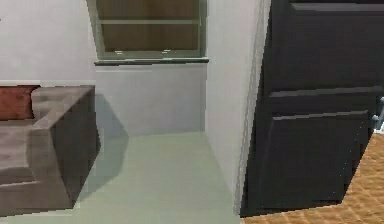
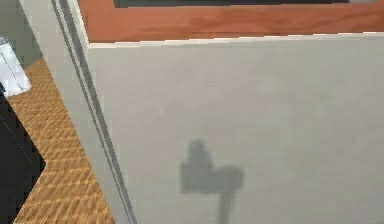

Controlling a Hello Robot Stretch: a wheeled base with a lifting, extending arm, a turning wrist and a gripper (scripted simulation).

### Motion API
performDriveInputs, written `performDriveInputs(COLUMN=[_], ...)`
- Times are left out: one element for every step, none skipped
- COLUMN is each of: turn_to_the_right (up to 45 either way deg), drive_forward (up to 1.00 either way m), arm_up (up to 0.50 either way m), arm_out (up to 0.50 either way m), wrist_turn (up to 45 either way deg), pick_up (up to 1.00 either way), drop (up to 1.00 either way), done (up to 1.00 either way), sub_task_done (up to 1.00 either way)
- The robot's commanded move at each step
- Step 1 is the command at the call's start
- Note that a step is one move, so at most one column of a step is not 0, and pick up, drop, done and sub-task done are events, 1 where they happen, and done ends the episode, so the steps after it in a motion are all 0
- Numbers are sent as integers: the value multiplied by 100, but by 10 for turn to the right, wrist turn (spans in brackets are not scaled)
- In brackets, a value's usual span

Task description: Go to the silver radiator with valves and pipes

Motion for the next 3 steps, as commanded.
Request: performDriveInputs(turn_to_the_right=[0, 450, 270], drive_forward=[30, 0, 0], arm_up=[0, 0, 0], arm_out=[0, 0, 0], wrist_turn=[0, 0, 0], pick_up=[0, 0, 0], drop=[0, 0, 0], done=[0, 0, 0], sub_task_done=[0, 0, 0])
